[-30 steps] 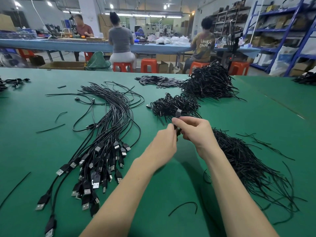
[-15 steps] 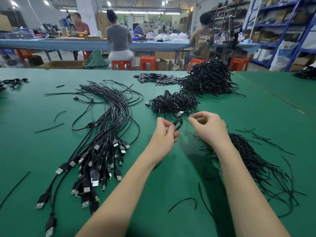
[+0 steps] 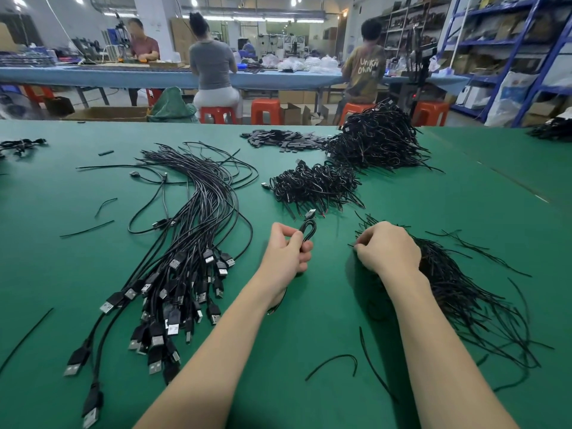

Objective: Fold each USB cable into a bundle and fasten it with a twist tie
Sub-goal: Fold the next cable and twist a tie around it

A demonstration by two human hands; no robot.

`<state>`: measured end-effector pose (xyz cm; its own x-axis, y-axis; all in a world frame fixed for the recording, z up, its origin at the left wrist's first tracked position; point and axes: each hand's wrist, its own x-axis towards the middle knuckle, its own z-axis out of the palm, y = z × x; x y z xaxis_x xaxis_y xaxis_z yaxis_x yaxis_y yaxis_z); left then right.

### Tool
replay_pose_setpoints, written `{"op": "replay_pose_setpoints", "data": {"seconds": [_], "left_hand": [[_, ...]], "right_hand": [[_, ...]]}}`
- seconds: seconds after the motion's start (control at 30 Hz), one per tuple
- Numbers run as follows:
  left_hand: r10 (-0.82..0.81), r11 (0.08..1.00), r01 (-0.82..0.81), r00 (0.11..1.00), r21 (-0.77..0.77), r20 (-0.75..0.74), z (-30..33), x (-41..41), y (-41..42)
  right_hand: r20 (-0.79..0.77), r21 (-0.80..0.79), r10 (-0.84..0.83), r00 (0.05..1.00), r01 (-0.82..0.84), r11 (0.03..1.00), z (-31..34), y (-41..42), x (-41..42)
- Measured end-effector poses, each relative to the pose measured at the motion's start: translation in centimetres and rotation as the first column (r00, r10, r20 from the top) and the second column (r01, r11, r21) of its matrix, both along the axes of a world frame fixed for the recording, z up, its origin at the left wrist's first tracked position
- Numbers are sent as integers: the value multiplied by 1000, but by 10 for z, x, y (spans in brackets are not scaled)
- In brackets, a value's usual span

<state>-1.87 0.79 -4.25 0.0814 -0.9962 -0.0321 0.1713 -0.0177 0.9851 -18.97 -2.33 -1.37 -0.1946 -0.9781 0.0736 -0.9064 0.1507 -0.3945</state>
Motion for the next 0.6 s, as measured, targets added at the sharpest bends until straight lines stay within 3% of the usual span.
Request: {"op": "replay_pose_setpoints", "data": {"seconds": [0.1, 0.23, 0.27, 0.33, 0.4, 0.47, 0.6], "left_hand": [[2, 1000, -2, 999, 15, -54, 0, 1, -1], [4, 1000, -2, 996, 21, -91, 1, 0, -3], [2, 1000, 0, 996, 16, -90, 3, -1, -3], [-1, 1000, 1, 996, 2, -93, 6, -2, -3], [5, 1000, -6, 998, -16, -67, 9, -3, -2], [19, 999, -20, 1000, -32, -18, 11, -3, -1], [22, 999, -24, 998, -41, -54, 15, -5, 0]], "right_hand": [[189, -100, 135, 973, -118, 988, 8, 2, 3], [475, -323, 295, 829, -147, 935, 30, 2, 9], [583, -336, 325, 744, -144, 931, 33, 3, 12], [814, -325, 372, 446, -181, 928, 37, 8, 20], [894, -341, 391, 218, -233, 911, 38, 12, 26], [890, -364, 419, 183, -271, 891, 35, 13, 31], [842, -362, 461, 281, -338, 868, 23, 14, 41]]}}
